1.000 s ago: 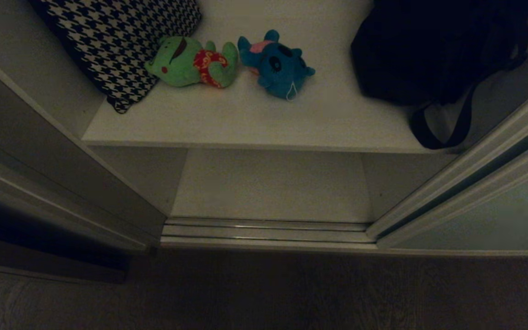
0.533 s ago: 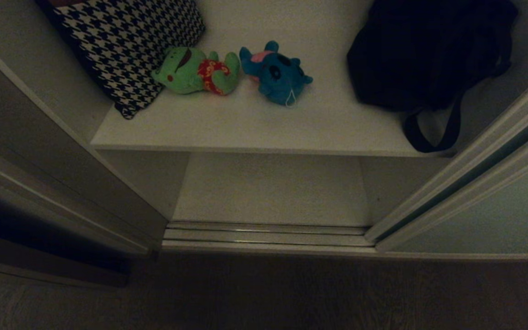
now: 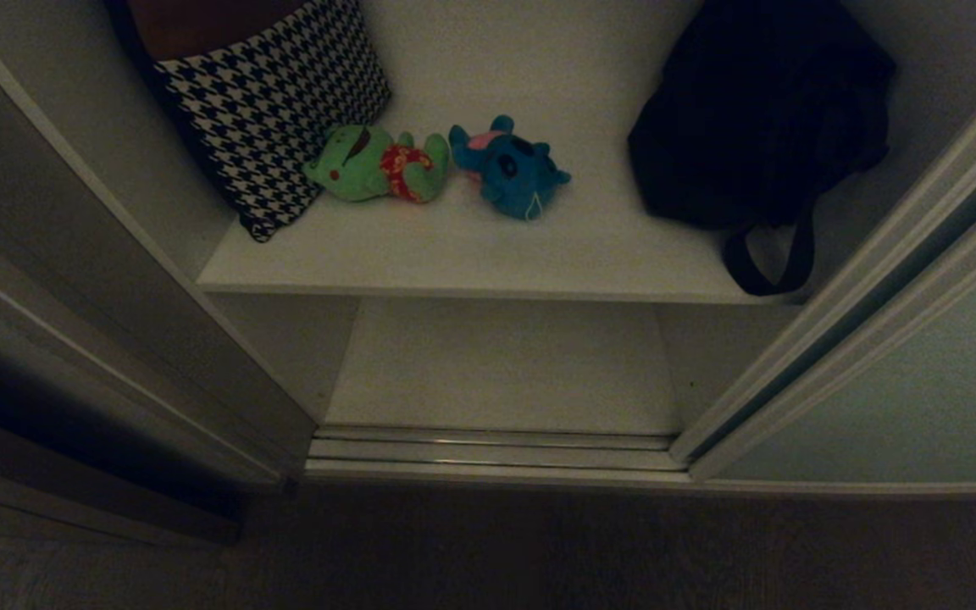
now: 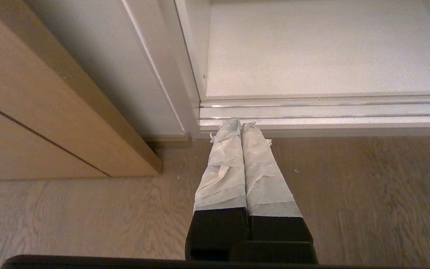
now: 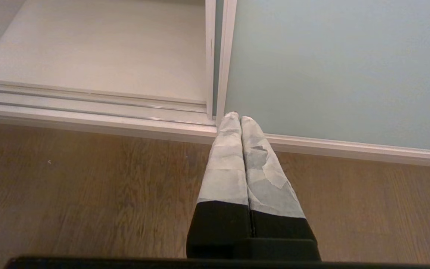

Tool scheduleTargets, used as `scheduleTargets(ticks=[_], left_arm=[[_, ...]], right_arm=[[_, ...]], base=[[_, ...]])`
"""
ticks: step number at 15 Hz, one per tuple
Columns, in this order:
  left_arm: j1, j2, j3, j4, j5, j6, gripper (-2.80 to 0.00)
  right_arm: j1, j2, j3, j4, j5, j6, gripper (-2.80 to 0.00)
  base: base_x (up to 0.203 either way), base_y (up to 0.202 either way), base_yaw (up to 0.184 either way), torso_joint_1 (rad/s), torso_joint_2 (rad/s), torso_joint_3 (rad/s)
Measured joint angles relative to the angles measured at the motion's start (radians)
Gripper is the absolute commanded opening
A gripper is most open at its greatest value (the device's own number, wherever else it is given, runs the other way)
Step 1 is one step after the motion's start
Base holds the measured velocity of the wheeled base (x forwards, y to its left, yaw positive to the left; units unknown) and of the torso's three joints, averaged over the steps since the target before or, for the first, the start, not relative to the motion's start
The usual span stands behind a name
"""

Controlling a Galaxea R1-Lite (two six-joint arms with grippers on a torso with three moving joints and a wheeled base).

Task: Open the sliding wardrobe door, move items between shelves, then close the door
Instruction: Close the door

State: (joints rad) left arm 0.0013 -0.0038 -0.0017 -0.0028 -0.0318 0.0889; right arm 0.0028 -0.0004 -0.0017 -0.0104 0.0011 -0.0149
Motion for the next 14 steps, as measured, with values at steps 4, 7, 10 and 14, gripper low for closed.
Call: scheduleTargets(ticks=[4, 7, 10, 14], left_arm=[[0.000, 0.000, 0.001, 0.000, 0.000, 0.000, -2.80], [0.000, 0.000, 0.001, 0.004, 0.000, 0.003, -2.80], [0.000, 0.000, 0.000, 0.002, 0.000, -0.002, -2.80], [0.000, 0.000, 0.001, 0.002, 0.000, 0.001, -2.80]], right_arm=[[0.000, 0.000, 0.000, 0.000, 0.000, 0.000, -2.80], [0.000, 0.000, 0.000, 0.000, 0.000, 0.000, -2.80], [0.000, 0.000, 0.000, 0.000, 0.000, 0.000, -2.80], [0.000, 0.000, 0.000, 0.000, 0.000, 0.000, -2.80]], base=[[0.000, 0.000, 0.000, 0.002, 0.00, 0.010], [0.000, 0.000, 0.000, 0.006, 0.00, 0.065], [0.000, 0.000, 0.000, 0.000, 0.00, 0.000], [0.000, 0.000, 0.000, 0.000, 0.00, 0.000]])
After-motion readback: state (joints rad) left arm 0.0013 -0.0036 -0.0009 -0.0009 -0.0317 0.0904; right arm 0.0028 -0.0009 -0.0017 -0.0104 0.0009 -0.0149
